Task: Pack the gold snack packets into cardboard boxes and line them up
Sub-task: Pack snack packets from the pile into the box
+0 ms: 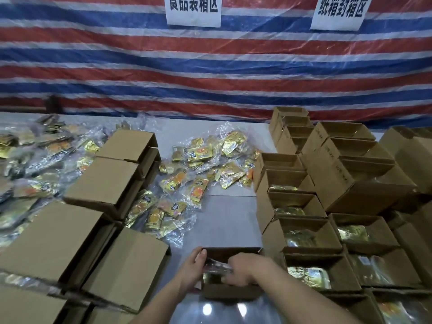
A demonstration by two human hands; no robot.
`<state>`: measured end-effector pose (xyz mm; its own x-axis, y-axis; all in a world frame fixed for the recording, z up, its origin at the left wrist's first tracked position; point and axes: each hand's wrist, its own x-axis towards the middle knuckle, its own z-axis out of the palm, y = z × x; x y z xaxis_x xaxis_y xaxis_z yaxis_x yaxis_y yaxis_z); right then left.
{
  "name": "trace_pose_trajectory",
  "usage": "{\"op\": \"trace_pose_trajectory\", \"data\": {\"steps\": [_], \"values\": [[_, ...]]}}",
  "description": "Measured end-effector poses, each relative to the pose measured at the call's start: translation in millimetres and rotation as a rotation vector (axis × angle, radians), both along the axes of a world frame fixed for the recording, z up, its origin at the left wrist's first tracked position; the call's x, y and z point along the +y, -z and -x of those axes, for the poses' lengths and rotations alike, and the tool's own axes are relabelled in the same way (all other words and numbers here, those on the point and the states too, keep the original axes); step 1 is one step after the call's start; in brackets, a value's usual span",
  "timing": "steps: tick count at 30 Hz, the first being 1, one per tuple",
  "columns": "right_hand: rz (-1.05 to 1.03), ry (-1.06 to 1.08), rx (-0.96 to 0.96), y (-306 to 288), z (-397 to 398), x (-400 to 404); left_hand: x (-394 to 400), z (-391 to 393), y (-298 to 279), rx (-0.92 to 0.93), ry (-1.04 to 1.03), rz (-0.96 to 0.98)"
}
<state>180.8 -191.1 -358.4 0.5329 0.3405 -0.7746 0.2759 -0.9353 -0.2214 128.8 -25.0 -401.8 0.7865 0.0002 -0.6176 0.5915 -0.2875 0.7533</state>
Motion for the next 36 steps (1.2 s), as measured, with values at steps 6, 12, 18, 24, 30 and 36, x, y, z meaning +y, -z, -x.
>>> {"op": "trace_pose_trajectory", "data": {"steps": [6,12,18,24,30,36], "values": [[-0.030,0.053,-0.008,56,5,3,-2,5,2,-0.045,-0.003,-0.085],[-0.273,0.238,-0.087,69,18,-12,-4,5,15,-0.105,-0.015,-0.073],[-0.289,0.245,-0.089,59,17,-11,-4,4,13,-0.078,0.007,-0.075],[-0.134,0.391,0.179,62,11,6,-5,5,13,-0.065,-0.007,-0.081],[-0.106,0.460,0.210,56,28,6,-10,11,5,-0.045,0.036,-0.140],[-0.194,0.448,0.007,43,50,7,-15,19,-8,-0.097,0.011,-0.209]]}}
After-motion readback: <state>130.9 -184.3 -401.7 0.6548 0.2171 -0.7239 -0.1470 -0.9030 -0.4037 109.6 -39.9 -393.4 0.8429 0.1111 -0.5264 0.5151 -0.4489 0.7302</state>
